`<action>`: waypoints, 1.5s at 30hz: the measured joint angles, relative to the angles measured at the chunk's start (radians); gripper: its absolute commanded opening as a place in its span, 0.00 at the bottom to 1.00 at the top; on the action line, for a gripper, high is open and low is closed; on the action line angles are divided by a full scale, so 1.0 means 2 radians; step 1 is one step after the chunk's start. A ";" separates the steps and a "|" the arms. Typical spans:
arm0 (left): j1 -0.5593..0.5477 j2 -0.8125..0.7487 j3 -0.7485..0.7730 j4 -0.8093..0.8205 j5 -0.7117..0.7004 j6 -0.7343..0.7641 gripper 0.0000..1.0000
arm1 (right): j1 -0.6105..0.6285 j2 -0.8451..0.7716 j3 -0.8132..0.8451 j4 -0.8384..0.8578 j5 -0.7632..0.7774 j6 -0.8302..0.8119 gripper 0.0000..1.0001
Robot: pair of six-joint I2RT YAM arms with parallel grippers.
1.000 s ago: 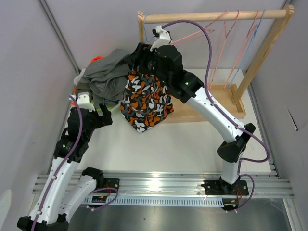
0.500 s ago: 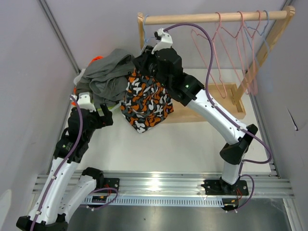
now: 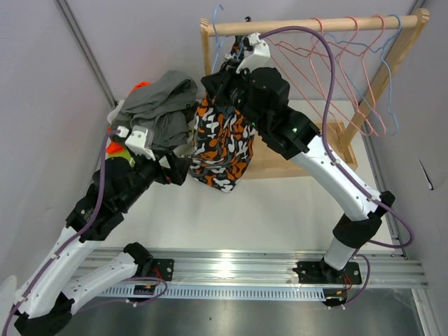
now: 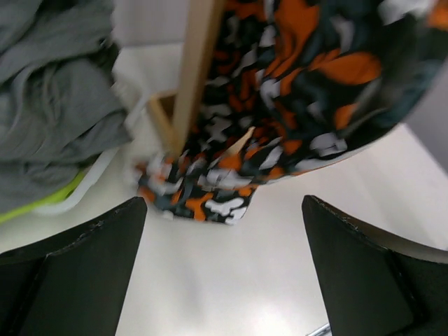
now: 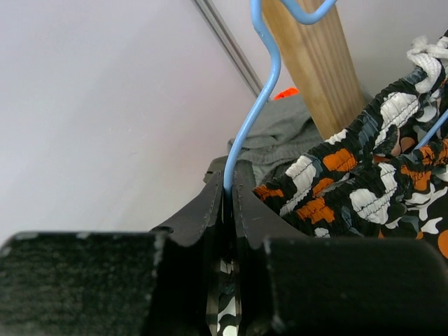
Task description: Remove the shorts from the hanger
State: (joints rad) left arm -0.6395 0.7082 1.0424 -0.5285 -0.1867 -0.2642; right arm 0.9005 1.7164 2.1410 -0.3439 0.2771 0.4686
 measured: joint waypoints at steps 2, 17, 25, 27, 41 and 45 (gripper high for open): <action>-0.017 0.007 0.012 0.023 0.014 0.001 0.99 | 0.000 -0.007 0.000 -0.001 0.000 0.000 0.00; -0.142 0.108 -0.015 0.195 0.071 -0.002 0.63 | 0.000 -0.057 -0.037 -0.010 0.003 0.001 0.00; -0.157 0.131 -0.024 0.249 0.013 0.005 0.00 | 0.000 -0.101 -0.075 -0.013 0.006 0.000 0.00; -0.168 0.120 -0.034 0.254 -0.006 0.005 0.00 | 0.000 -0.106 -0.080 -0.012 0.008 0.000 0.00; -0.458 0.008 -0.153 0.256 -0.255 -0.061 0.00 | -0.007 -0.119 -0.083 -0.052 -0.030 0.005 0.00; -0.477 0.033 -0.155 0.258 -0.298 -0.074 0.00 | -0.008 -0.119 -0.083 -0.069 -0.034 0.007 0.00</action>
State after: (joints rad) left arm -1.5944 0.7750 0.7319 -0.0120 -0.7826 -0.4118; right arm 0.8848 1.4784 1.9743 -0.4828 0.2089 0.4824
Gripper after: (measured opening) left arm 0.008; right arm 0.085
